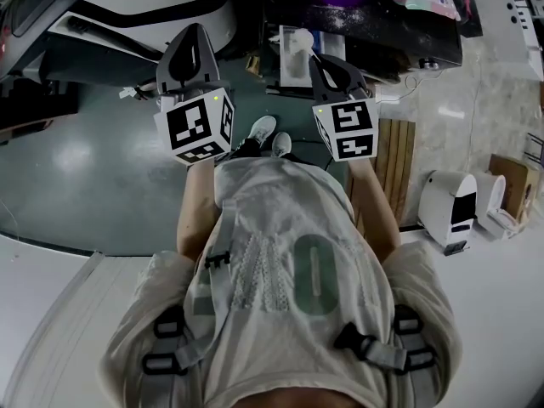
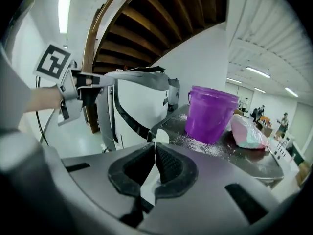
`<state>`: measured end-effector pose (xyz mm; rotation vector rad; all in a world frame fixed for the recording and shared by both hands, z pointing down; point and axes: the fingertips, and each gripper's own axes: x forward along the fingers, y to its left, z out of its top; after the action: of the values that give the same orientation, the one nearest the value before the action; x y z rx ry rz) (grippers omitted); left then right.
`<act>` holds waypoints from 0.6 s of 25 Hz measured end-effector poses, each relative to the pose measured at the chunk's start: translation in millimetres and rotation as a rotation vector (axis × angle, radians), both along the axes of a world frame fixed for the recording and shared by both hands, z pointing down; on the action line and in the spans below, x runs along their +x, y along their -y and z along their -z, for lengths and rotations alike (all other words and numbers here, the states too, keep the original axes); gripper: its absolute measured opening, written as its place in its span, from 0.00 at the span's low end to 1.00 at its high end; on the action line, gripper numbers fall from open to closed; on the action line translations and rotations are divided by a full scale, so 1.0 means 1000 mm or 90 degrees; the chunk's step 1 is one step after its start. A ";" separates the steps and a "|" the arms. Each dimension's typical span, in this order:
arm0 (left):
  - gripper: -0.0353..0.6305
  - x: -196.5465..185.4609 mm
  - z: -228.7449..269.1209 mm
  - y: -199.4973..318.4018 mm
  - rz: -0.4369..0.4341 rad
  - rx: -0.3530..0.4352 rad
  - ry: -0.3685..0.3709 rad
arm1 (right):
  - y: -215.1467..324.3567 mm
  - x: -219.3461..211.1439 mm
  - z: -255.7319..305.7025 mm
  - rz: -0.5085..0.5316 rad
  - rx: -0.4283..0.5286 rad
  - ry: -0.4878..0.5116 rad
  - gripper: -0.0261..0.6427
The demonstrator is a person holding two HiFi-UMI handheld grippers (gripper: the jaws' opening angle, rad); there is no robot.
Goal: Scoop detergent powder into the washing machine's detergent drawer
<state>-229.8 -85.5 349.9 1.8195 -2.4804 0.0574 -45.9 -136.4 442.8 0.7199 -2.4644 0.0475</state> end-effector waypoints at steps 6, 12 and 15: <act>0.08 -0.003 -0.006 -0.003 0.009 -0.005 -0.005 | 0.000 -0.002 -0.011 0.058 0.105 -0.124 0.05; 0.08 -0.004 -0.010 -0.003 0.016 -0.011 -0.009 | -0.002 -0.002 -0.022 0.141 0.254 -0.278 0.05; 0.08 -0.004 -0.013 -0.003 0.018 -0.014 -0.011 | -0.004 -0.003 -0.030 0.193 0.334 -0.349 0.05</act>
<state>-233.7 -82.2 362.9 1.7682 -2.4837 0.0677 -48.9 -132.0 472.9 0.4664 -2.0213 -0.8255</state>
